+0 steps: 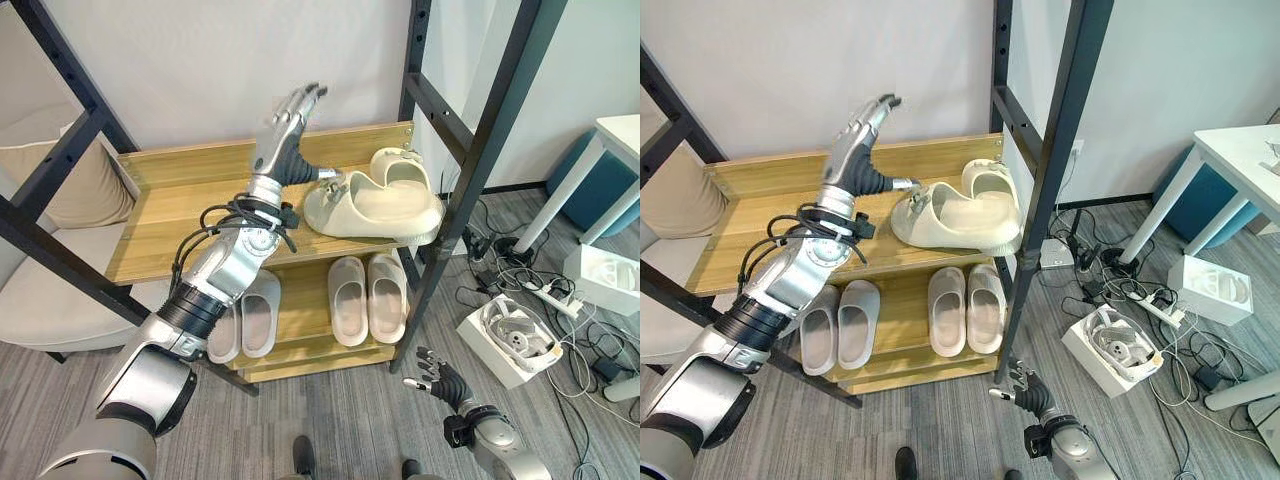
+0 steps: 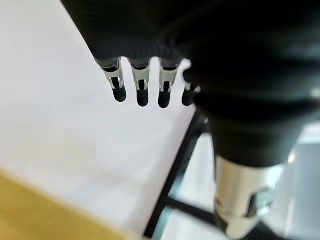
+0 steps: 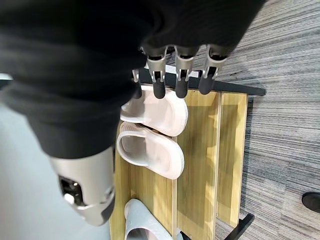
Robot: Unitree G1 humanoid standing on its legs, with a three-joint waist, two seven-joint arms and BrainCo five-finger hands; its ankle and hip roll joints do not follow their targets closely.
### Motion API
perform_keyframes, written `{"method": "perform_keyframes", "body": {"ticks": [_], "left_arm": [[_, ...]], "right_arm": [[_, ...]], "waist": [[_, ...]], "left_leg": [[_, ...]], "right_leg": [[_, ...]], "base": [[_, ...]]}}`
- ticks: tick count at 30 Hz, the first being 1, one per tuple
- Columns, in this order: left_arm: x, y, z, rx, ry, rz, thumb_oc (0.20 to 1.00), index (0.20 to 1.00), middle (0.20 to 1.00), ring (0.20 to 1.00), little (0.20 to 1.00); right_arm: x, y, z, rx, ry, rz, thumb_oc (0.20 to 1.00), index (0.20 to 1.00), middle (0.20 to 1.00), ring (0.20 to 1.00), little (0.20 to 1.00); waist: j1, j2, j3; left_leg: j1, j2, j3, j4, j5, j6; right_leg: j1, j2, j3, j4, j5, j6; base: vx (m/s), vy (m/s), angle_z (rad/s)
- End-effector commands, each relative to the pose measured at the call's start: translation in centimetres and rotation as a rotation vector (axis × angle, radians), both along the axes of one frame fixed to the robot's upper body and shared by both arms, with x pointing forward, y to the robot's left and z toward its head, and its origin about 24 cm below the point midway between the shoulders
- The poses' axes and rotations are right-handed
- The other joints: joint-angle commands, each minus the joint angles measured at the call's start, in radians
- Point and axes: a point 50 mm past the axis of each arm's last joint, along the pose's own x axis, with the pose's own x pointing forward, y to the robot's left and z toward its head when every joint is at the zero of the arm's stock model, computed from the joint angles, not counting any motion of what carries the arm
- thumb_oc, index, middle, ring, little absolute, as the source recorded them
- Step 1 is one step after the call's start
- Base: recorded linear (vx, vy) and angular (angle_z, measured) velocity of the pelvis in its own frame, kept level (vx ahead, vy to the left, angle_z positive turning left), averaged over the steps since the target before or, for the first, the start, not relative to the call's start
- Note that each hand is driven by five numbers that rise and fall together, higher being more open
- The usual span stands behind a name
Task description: Arrange the slippers neatly on the shoe rack.
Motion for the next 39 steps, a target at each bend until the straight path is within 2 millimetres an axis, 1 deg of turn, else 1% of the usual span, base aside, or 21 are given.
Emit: {"method": "perform_keyframes", "body": {"ticks": [1,3,5,8,10,11,13,14,15,17,18,20,21,23,25,27,30,32,36,37,39], "left_arm": [[0.4,0.6,5.8,-0.090,-0.188,0.016,1.000,1.000,1.000,1.000,1.000],[-0.2,0.4,6.4,-0.107,-0.214,-0.017,1.000,1.000,1.000,1.000,1.000],[-1.6,-0.2,6.8,-0.106,-0.246,-0.099,1.000,1.000,1.000,1.000,1.000],[-2.4,-1.7,6.0,-0.121,-0.210,-0.203,1.000,1.000,1.000,1.000,1.000],[-2.2,-2.6,5.1,-0.118,-0.158,-0.235,1.000,1.000,1.000,1.000,1.000],[-1.7,-3.4,4.2,-0.113,-0.102,-0.250,1.000,1.000,1.000,1.000,1.000],[-1.2,-4.3,3.3,-0.105,-0.047,-0.265,1.000,1.000,1.000,1.000,1.000],[-0.5,-4.9,2.5,-0.096,0.003,-0.260,1.000,1.000,1.000,1.000,1.000],[-0.3,-5.2,2.3,-0.092,0.017,-0.258,1.000,1.000,1.000,1.000,1.000],[1.0,-5.7,1.2,-0.056,0.079,-0.211,1.000,1.000,1.000,1.000,1.000],[1.8,-5.6,0.3,-0.015,0.119,-0.161,1.000,1.000,1.000,1.000,1.000],[2.5,-5.2,-0.9,0.031,0.162,-0.107,1.000,1.000,1.000,1.000,1.000],[3.2,-4.5,-1.6,0.078,0.189,-0.044,1.000,1.000,1.000,1.000,1.000],[3.3,-4.5,-1.6,0.078,0.189,-0.044,1.000,1.000,1.000,1.000,1.000],[4.0,-3.9,-2.7,0.137,0.229,0.022,1.000,1.000,1.000,1.000,1.000],[4.3,-3.2,-3.2,0.179,0.246,0.068,1.000,1.000,1.000,1.000,1.000],[4.6,-2.8,-3.4,0.215,0.258,0.100,1.000,1.000,1.000,1.000,1.000],[5.0,-1.4,-3.9,0.290,0.276,0.173,1.000,1.000,1.000,1.000,1.000],[5.3,-0.1,-3.7,0.362,0.268,0.233,1.000,1.000,1.000,1.000,1.000],[5.3,-0.1,-3.7,0.362,0.268,0.234,1.000,1.000,1.000,1.000,1.000],[5.5,1.3,-3.4,0.434,0.265,0.298,1.000,1.000,1.000,1.000,1.000]], "right_arm": [[1.7,1.1,1.5,0.044,-0.105,0.011,1.000,1.000,1.000,1.000,1.000],[1.8,1.2,1.6,0.047,-0.110,0.012,1.000,1.000,1.000,1.000,1.000],[1.9,1.1,1.6,0.047,-0.110,0.010,1.000,1.000,1.000,1.000,1.000],[1.7,1.1,1.3,0.043,-0.095,0.004,1.000,1.000,1.000,1.000,1.000],[1.7,1.1,1.2,0.042,-0.091,0.001,1.000,1.000,1.000,1.000,1.000],[1.8,1.3,1.2,0.047,-0.090,0.000,1.000,1.000,1.000,1.000,1.000],[1.8,1.3,1.2,0.046,-0.088,-0.002,1.000,1.000,1.000,1.000,1.000],[1.7,1.3,1.1,0.042,-0.079,-0.003,1.000,1.000,1.000,1.000,1.000],[1.7,1.3,1.0,0.041,-0.078,-0.005,1.000,1.000,1.000,1.000,1.000],[1.5,1.1,0.9,0.033,-0.067,-0.007,1.000,1.000,1.000,1.000,1.000],[1.4,0.9,0.9,0.031,-0.066,-0.011,1.000,1.000,1.000,1.000,1.000],[1.2,0.8,0.7,0.026,-0.057,-0.013,1.000,1.000,1.000,1.000,1.000],[1.1,0.7,0.7,0.017,-0.054,-0.013,1.000,1.000,1.000,1.000,1.000],[1.1,0.7,0.7,0.017,-0.054,-0.013,1.000,1.000,1.000,1.000,1.000],[1.0,0.6,0.6,0.014,-0.050,-0.012,1.000,1.000,1.000,1.000,1.000],[0.9,0.7,0.7,0.017,-0.052,-0.010,1.000,1.000,1.000,1.000,1.000],[0.9,0.7,0.7,0.016,-0.052,-0.009,1.000,1.000,1.000,1.000,1.000],[0.9,0.6,0.6,0.012,-0.047,-0.010,1.000,1.000,1.000,1.000,1.000],[0.8,0.5,0.6,0.013,-0.046,-0.011,1.000,1.000,1.000,1.000,1.000],[0.8,0.5,0.6,0.013,-0.046,-0.011,1.000,1.000,1.000,1.000,1.000],[0.8,0.5,0.5,0.015,-0.043,-0.010,1.000,1.000,1.000,1.000,1.000]], "waist": [[0.030,-0.040,0.020],[0.031,-0.038,0.017],[0.038,-0.036,0.014],[0.045,-0.037,0.012],[0.044,-0.037,0.012],[0.042,-0.037,0.011],[0.040,-0.037,0.013],[0.035,-0.037,0.012],[0.034,-0.037,0.013],[0.024,-0.036,0.014],[0.018,-0.036,0.015],[0.013,-0.036,0.015],[0.009,-0.036,0.015],[0.009,-0.036,0.015],[0.005,-0.036,0.015],[0.004,-0.036,0.014],[0.003,-0.036,0.014],[0.003,-0.034,0.013],[0.005,-0.032,0.013],[0.005,-0.032,0.014],[0.007,-0.031,0.013]], "left_leg": [[0.113,-0.001,-0.006,-0.006,-0.184,-0.010],[0.112,-0.002,-0.008,-0.006,-0.183,-0.011],[0.111,-0.002,-0.010,-0.006,-0.182,-0.010],[0.109,-0.004,-0.019,-0.006,-0.182,-0.009],[0.109,-0.005,-0.022,-0.006,-0.182,-0.009],[0.110,-0.005,-0.021,-0.006,-0.181,-0.008],[0.110,-0.005,-0.020,-0.006,-0.181,-0.007],[0.112,-0.005,-0.018,-0.006,-0.181,-0.006],[0.113,-0.004,-0.017,-0.006,-0.181,-0.006],[0.114,-0.003,-0.013,-0.006,-0.181,-0.006],[0.116,-0.002,-0.008,-0.006,-0.183,-0.007],[0.117,-0.001,-0.003,-0.006,-0.183,-0.007],[0.117,0.000,0.002,-0.006,-0.184,-0.008],[0.116,0.000,0.002,-0.006,-0.184,-0.008],[0.117,0.000,0.004,-0.006,-0.184,-0.008],[0.117,0.001,0.005,-0.006,-0.185,-0.008],[0.118,0.001,0.006,-0.006,-0.186,-0.008],[0.120,0.002,0.007,-0.006,-0.188,-0.008],[0.122,0.002,0.008,-0.006,-0.189,-0.008],[0.122,0.002,0.008,-0.006,-0.189,-0.008],[0.123,0.002,0.010,-0.006,-0.189,-0.009]], "right_leg": [[-0.085,0.004,-0.048,0.010,-0.003,0.021],[-0.084,0.004,-0.053,0.011,-0.003,0.021],[-0.085,0.003,-0.057,0.013,-0.003,0.020],[-0.081,0.002,-0.065,0.010,-0.002,0.018],[-0.079,0.002,-0.066,0.010,-0.002,0.017],[-0.079,0.003,-0.066,0.009,-0.002,0.017],[-0.079,0.004,-0.064,0.009,-0.001,0.016],[-0.079,0.004,-0.061,0.008,-0.002,0.016],[-0.079,0.005,-0.060,0.009,-0.002,0.016],[-0.080,0.005,-0.056,0.009,-0.002,0.016],[-0.082,0.006,-0.051,0.010,-0.001,0.017],[-0.084,0.006,-0.048,0.009,-0.001,0.018],[-0.087,0.006,-0.046,0.010,-0.002,0.019],[-0.087,0.006,-0.046,0.010,-0.002,0.019],[-0.088,0.007,-0.044,0.011,-0.003,0.019],[-0.088,0.007,-0.040,0.011,-0.003,0.019],[-0.089,0.007,-0.040,0.012,-0.003,0.019],[-0.088,0.007,-0.038,0.012,-0.005,0.019],[-0.087,0.007,-0.037,0.015,-0.007,0.019],[-0.087,0.007,-0.037,0.015,-0.007,0.019],[-0.085,0.008,-0.038,0.015,-0.008,0.020]], "base": [[0.00,0.000,0.00],[0.00,0.000,0.00],[0.00,0.002,0.07],[0.00,-0.007,0.16],[0.00,-0.004,0.08],[0.00,0.000,0.00],[0.00,-0.011,-0.04],[0.00,0.000,0.00],[0.00,0.000,0.00],[0.01,-0.010,-0.02],[0.00,0.000,0.00],[0.03,-0.013,-0.07],[0.02,-0.008,-0.06],[0.00,0.000,0.00],[0.00,0.000,0.00],[0.00,0.000,0.00],[0.01,-0.001,-0.05],[0.02,0.001,-0.09],[0.00,0.000,-0.01],[0.00,0.000,0.00],[0.00,0.000,0.00]]}}
